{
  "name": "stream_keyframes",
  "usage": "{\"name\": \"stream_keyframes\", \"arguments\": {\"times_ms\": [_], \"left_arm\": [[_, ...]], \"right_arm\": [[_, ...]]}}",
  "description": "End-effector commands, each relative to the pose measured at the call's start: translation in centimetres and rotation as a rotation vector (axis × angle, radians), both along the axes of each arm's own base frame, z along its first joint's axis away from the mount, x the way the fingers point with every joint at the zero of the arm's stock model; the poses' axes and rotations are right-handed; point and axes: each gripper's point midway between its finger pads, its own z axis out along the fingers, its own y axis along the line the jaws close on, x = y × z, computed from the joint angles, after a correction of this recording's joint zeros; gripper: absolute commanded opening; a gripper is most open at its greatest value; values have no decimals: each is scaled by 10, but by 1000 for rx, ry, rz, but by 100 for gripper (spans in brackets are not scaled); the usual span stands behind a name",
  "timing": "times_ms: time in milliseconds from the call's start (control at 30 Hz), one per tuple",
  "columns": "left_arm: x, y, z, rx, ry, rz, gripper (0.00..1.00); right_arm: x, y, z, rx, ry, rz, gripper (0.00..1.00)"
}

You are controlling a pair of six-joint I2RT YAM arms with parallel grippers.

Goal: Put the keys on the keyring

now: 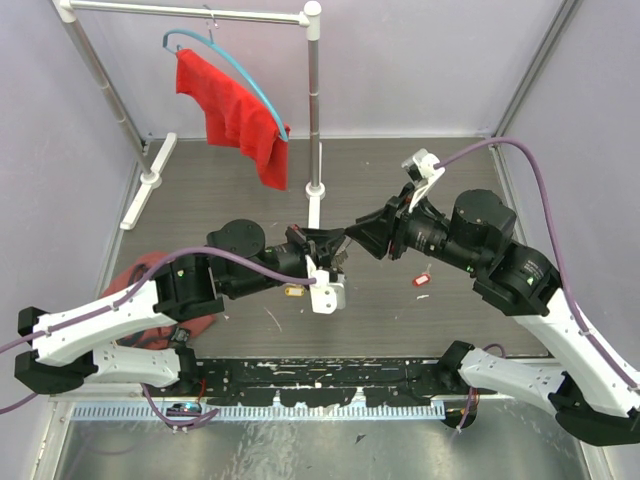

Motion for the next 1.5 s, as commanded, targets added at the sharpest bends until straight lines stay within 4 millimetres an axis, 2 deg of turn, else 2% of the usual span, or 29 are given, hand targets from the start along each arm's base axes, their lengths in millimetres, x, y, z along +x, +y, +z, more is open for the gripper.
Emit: {"name": "stream_keyframes", "arguments": {"times_ms": [0,133,267,333,467,767,1467], "left_arm": [[-4,-1,26,-60,-27,-22,0],[-3,-2,26,-62,-28,-20,0],[-2,-1,26,-62,-29,-16,0],[-2,-1,26,-63,-28,-14,0],[-2,0,27,-71,-27,-9,0],[0,1,29,-89,-24,1,11],[3,0,30,-99,-22,19,11]], "right_arm": [[-6,4,20,57,-35,37,37],[-7,6,19,56,-32,49,26],[-7,6,20,59,-36,50,6],[-9,6,21,65,-41,56,1],[-11,6,24,74,-48,68,1],[-14,3,27,84,-62,67,1],[-18,0,34,100,-91,76,0]]}}
